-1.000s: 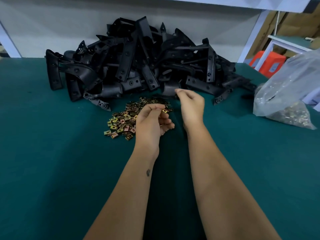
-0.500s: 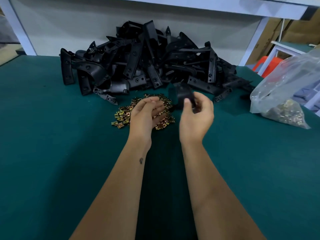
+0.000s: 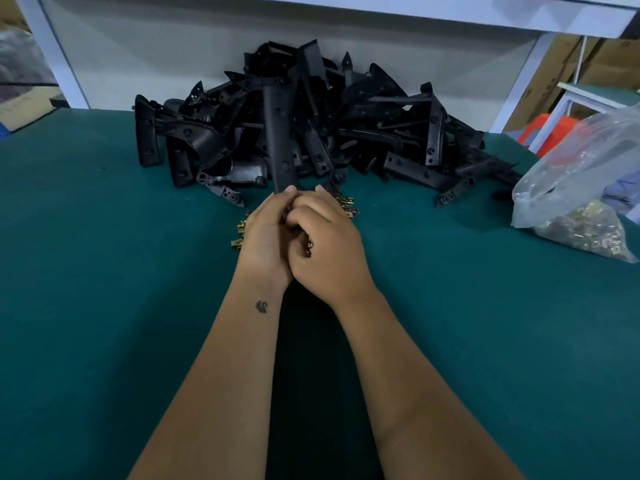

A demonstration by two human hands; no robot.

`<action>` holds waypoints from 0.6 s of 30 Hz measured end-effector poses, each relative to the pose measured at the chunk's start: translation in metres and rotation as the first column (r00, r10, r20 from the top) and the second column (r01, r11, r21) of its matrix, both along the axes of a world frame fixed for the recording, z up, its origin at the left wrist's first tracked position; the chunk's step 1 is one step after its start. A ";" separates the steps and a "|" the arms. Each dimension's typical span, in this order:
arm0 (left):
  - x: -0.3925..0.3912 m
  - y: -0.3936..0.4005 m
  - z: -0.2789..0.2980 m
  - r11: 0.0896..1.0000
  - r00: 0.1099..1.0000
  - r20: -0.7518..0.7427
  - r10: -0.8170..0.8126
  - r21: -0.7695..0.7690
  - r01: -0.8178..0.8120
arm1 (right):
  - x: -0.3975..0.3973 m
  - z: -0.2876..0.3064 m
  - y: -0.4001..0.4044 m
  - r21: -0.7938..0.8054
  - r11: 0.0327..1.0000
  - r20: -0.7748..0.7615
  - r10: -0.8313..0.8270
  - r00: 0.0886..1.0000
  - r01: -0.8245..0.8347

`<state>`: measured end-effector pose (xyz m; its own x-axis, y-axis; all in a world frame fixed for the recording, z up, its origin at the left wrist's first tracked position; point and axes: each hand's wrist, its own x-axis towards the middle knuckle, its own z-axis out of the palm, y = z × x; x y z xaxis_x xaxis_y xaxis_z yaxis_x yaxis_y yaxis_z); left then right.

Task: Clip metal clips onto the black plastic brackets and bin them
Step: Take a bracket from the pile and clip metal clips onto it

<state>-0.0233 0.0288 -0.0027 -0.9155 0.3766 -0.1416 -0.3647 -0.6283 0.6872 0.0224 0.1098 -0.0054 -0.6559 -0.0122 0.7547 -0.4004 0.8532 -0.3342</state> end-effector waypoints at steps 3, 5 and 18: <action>0.000 -0.002 -0.001 0.996 0.999 0.028 -0.021 0.084 0.019 | 0.003 0.002 -0.001 0.071 0.997 -0.020 -0.037 0.999 0.039; -0.001 -0.003 0.002 0.991 0.997 0.078 0.013 0.136 -0.023 | 0.006 0.003 -0.002 0.042 0.992 -0.081 -0.119 0.990 0.123; -0.020 -0.021 -0.005 0.920 0.943 0.157 0.292 0.223 -0.322 | -0.007 -0.013 0.031 0.058 0.904 0.576 -0.377 0.726 0.423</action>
<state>-0.0430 0.0076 -0.0076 -0.9737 0.1160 -0.1962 -0.1964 -0.8638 0.4640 0.0149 0.1404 -0.0186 -0.8904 0.3884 0.2373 0.2520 0.8549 -0.4536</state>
